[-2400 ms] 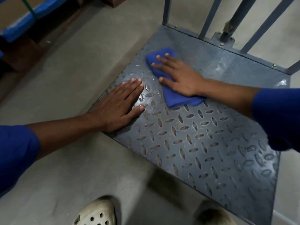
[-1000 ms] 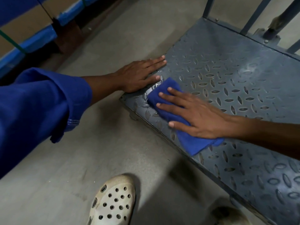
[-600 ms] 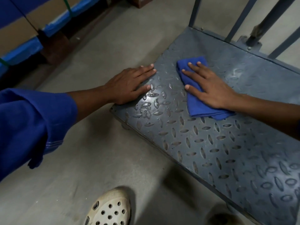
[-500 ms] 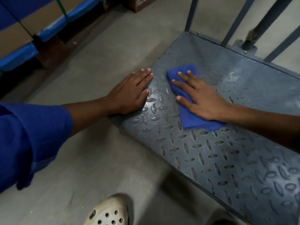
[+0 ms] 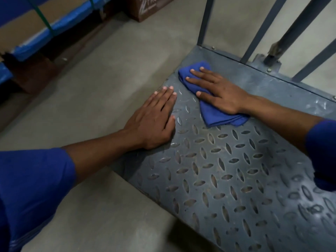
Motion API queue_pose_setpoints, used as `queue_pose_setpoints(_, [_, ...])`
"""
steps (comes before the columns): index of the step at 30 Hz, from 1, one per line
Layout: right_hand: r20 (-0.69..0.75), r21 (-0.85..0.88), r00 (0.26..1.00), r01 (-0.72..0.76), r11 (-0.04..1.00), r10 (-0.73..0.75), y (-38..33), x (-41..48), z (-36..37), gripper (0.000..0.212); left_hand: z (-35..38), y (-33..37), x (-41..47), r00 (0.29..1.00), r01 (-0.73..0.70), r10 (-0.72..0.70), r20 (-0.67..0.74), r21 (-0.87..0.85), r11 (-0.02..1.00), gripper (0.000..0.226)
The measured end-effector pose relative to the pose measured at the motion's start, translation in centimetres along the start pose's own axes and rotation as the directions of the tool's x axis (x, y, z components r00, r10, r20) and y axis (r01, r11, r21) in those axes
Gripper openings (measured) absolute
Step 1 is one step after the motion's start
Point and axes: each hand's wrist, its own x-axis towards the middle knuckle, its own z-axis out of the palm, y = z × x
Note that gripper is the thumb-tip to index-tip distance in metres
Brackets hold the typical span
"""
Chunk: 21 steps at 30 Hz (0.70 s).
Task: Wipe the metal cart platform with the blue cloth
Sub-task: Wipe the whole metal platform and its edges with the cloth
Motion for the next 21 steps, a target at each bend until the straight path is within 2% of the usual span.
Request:
queue_pose_setpoints(3, [-0.1, 0.025, 0.986, -0.132, 0.991, 0.134, 3.6, 2.5, -0.4, 0.074, 0.2, -0.2, 0.4, 1.0, -0.018, 0.018, -0.016, 0.013, 1.0, 0.076])
queue_pose_setpoints(6, [-0.083, 0.06, 0.954, -0.285, 0.957, 0.289, 3.9, 5.4, -1.3, 0.081, 0.4, -0.3, 0.8, 1.0, -0.023, 0.023, -0.018, 0.017, 1.0, 0.075])
queue_pose_setpoints(7, [-0.073, 0.047, 0.961, -0.265, 0.963, 0.268, 3.0, 6.2, -1.3, 0.081, 0.5, -0.4, 0.9, 0.999, -0.025, 0.026, -0.021, 0.019, 1.0, 0.075])
queue_pose_setpoints(11, [0.012, 0.015, 1.0, 0.029, 0.999, -0.029, 0.9, 7.8, -0.3, 0.07, 0.8, -0.5, 0.9, 0.999, -0.032, 0.033, -0.035, 0.033, 0.999, 0.074])
queue_pose_setpoints(13, [-0.027, 0.046, 0.999, 0.028, 0.999, -0.026, 2.6, 8.5, -0.7, 0.066, 0.8, -0.6, 1.0, 0.999, -0.036, 0.037, -0.034, 0.032, 0.999, 0.074])
queue_pose_setpoints(15, [-0.114, 0.042, 0.99, -0.073, 0.996, 0.078, 4.8, 9.1, -1.0, 0.07, 0.8, -0.7, 0.9, 0.999, -0.034, 0.035, -0.028, 0.029, 0.999, 0.074])
queue_pose_setpoints(17, [-0.129, 0.02, 0.985, -0.111, 0.994, 0.113, 4.6, 9.0, -0.8, 0.073, 0.8, -0.7, 0.9, 0.999, -0.034, 0.034, -0.028, 0.025, 0.999, 0.075])
queue_pose_setpoints(21, [-0.03, -0.035, 0.994, 0.108, 0.993, -0.109, 0.4, 7.2, 0.3, 0.066, 1.0, -0.7, 1.0, 0.999, -0.035, 0.036, -0.028, 0.036, 0.999, 0.075])
